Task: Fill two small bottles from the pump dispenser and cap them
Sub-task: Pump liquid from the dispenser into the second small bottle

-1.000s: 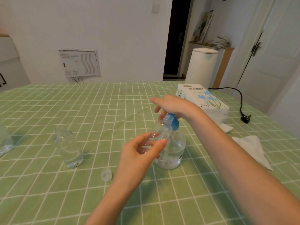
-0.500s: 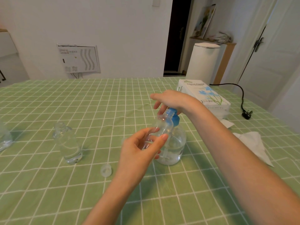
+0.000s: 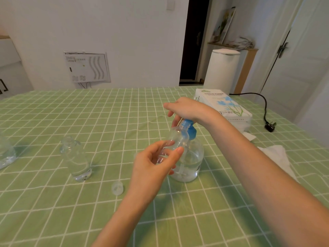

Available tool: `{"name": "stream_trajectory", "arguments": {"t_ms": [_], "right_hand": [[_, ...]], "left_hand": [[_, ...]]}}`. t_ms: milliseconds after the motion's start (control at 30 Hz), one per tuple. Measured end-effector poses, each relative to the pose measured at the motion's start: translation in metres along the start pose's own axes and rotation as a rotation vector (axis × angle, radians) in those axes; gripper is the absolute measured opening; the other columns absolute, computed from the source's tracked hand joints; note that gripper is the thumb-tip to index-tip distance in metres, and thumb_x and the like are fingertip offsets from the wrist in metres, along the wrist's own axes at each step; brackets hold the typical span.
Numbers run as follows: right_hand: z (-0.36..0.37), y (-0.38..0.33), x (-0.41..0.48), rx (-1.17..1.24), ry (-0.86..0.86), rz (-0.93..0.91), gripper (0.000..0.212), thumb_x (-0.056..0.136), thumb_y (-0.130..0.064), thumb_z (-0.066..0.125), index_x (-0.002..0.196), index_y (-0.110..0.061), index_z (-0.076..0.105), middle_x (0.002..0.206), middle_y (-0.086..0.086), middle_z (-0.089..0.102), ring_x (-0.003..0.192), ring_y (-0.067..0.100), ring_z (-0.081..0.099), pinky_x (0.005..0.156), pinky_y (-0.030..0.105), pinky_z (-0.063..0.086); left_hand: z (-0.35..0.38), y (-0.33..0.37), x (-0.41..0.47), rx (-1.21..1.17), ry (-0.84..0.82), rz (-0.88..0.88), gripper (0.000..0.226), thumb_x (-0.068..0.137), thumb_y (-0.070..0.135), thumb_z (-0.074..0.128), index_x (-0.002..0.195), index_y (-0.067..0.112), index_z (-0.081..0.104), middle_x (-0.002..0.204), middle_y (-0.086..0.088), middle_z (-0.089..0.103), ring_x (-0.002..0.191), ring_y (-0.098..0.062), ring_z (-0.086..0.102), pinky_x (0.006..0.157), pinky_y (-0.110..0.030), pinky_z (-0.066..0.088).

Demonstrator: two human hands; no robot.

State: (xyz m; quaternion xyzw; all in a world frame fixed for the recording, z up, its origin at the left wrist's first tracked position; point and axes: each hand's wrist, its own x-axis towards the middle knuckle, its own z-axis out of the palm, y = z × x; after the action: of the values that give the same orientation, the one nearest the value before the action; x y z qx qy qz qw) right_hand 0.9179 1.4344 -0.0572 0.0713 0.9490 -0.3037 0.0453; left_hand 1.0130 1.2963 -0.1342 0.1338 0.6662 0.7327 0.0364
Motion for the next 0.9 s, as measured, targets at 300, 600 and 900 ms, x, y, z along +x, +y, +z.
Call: {"name": "stream_trajectory", "arguments": {"t_ms": [300, 600, 900], "right_hand": [[0.004, 0.003, 0.001, -0.062, -0.068, 0.067, 0.048, 0.096, -0.05, 0.034, 0.103, -0.013, 0.064, 0.114, 0.009, 0.064, 0.106, 0.029, 0.058, 0.085, 0.04, 0.045], [0.008, 0.007, -0.001, -0.011, -0.011, 0.006, 0.049, 0.097, -0.046, 0.036, 0.106, -0.009, 0.066, 0.109, 0.014, 0.068, 0.1, 0.027, 0.06, 0.06, 0.026, 0.036], [-0.001, 0.0, -0.001, -0.015, 0.044, -0.008, 0.043, 0.097, -0.034, 0.039, 0.109, -0.002, 0.065, 0.104, 0.017, 0.071, 0.079, 0.023, 0.056, 0.061, 0.027, 0.041]], "left_hand": [[-0.001, -0.002, -0.001, -0.002, -0.004, -0.001, 0.039, 0.059, 0.043, 0.069, 0.093, 0.025, 0.07, 0.068, 0.007, 0.069, 0.055, -0.003, 0.061, 0.052, -0.013, 0.049], [-0.002, -0.004, -0.002, 0.013, 0.007, -0.003, 0.039, 0.059, 0.042, 0.069, 0.094, 0.025, 0.069, 0.069, 0.005, 0.069, 0.055, -0.003, 0.061, 0.052, -0.013, 0.05], [0.001, -0.001, 0.0, -0.011, 0.003, 0.009, 0.039, 0.058, 0.044, 0.068, 0.093, 0.026, 0.069, 0.07, 0.006, 0.07, 0.054, -0.004, 0.061, 0.052, -0.013, 0.05]]}}
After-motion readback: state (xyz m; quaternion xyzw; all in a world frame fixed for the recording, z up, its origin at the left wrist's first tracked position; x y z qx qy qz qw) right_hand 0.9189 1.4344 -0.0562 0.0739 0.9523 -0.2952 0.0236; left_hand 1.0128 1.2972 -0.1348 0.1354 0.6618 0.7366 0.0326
